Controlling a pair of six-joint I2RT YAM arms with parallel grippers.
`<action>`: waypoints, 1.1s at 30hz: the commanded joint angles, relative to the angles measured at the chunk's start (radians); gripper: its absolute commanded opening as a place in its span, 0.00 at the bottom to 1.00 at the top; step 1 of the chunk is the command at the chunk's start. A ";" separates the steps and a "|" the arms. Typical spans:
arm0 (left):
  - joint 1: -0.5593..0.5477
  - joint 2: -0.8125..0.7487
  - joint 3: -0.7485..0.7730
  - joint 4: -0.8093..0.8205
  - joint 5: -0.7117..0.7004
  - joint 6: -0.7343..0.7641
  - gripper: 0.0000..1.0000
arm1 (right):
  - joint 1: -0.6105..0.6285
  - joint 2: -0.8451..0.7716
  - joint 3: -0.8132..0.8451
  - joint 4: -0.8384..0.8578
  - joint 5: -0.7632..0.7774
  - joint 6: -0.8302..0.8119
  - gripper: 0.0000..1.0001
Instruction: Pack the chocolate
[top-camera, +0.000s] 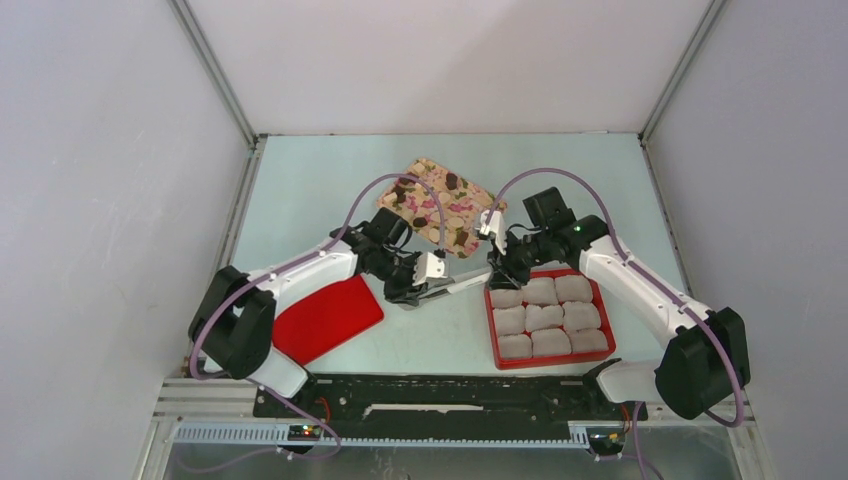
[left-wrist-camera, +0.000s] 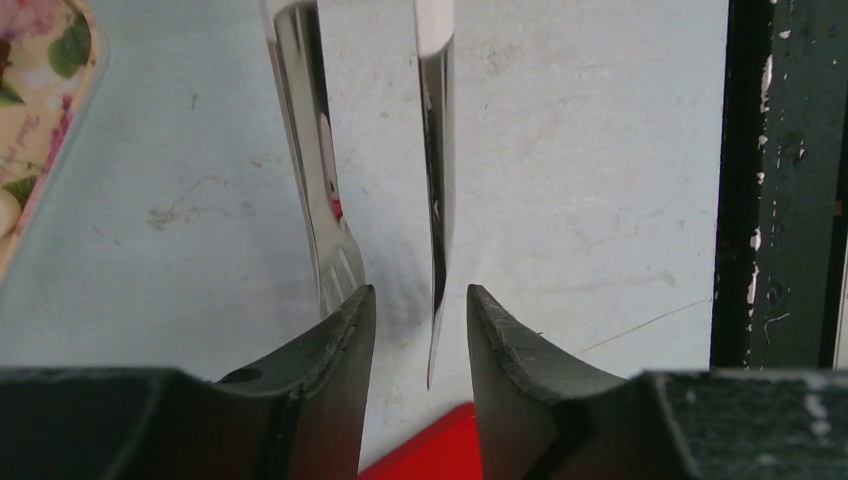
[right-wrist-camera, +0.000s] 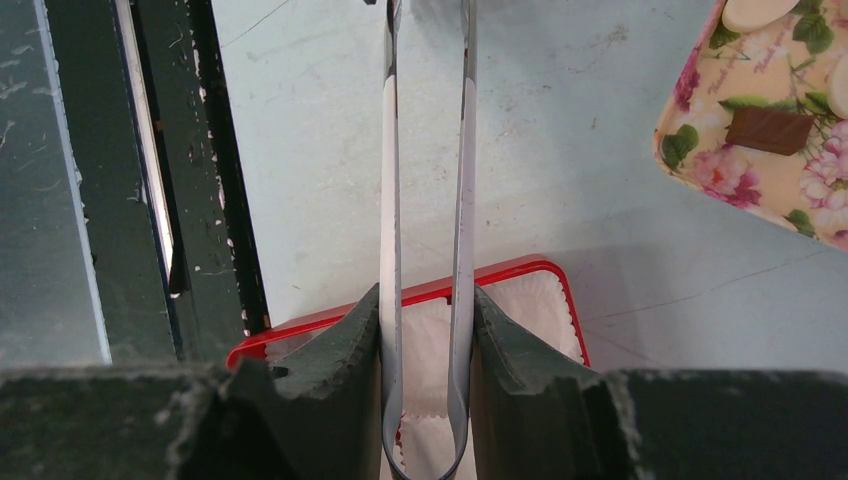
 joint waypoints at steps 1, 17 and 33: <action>0.000 0.018 0.056 -0.094 -0.062 0.017 0.42 | -0.006 -0.022 0.025 0.016 -0.033 -0.004 0.28; 0.000 0.072 0.076 -0.142 -0.121 0.011 0.05 | -0.007 -0.012 0.020 0.008 -0.032 -0.011 0.29; 0.002 -0.025 0.124 -0.267 -0.159 0.075 0.00 | 0.028 -0.109 -0.025 -0.016 0.027 -0.102 0.92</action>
